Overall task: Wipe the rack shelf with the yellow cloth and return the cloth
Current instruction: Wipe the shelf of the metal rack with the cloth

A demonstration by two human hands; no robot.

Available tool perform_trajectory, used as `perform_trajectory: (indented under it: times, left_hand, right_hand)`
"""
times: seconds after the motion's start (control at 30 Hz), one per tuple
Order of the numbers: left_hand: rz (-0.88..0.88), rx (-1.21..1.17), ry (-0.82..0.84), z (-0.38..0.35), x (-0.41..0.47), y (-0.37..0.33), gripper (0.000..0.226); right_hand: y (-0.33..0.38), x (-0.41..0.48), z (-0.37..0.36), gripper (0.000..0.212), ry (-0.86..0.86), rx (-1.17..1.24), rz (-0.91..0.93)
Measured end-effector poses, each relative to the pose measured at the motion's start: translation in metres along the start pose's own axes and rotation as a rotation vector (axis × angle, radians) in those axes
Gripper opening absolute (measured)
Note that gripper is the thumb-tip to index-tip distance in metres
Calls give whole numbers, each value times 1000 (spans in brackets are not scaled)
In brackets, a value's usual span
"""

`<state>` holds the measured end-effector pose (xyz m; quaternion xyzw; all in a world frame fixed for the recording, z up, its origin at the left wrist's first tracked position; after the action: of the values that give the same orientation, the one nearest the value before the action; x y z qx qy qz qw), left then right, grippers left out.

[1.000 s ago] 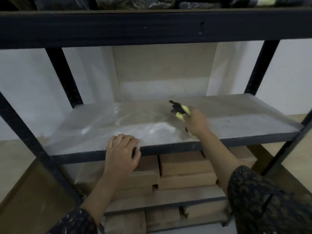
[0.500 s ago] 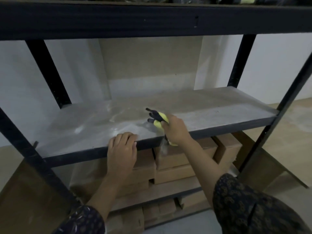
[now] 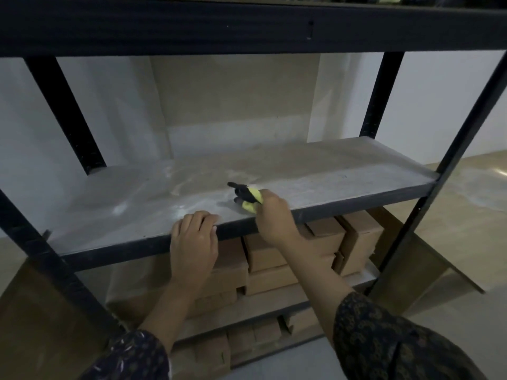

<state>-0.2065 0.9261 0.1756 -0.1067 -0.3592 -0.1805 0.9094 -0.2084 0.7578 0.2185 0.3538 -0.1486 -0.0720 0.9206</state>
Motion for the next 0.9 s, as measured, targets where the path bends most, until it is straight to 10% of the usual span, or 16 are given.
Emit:
perform_trajectory:
  times: [0.2, 0.5, 0.9]
  left_hand:
    - [-5, -6, 3, -2, 0, 1, 27]
    - [19, -34, -18, -6, -4, 1, 25]
    - [-1, -43, -75, -12, -6, 2, 23]
  right_hand:
    - [-46, 38, 45, 23, -217, -59, -173]
    - [9, 6, -17, 31, 1, -93, 57]
    - [-98, 71, 80, 33, -218, -108, -352]
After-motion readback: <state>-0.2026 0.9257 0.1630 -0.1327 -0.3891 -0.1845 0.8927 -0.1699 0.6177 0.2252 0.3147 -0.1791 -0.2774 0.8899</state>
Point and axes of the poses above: each hand's wrist, its own x-axis towards the middle knuckle, its own z-axis out of the back of the hand, y = z × x, the point moved 4 cm from there along x, towards the middle knuckle, and after that the axes turned 7 degrees about x, right-handed, at the moved point
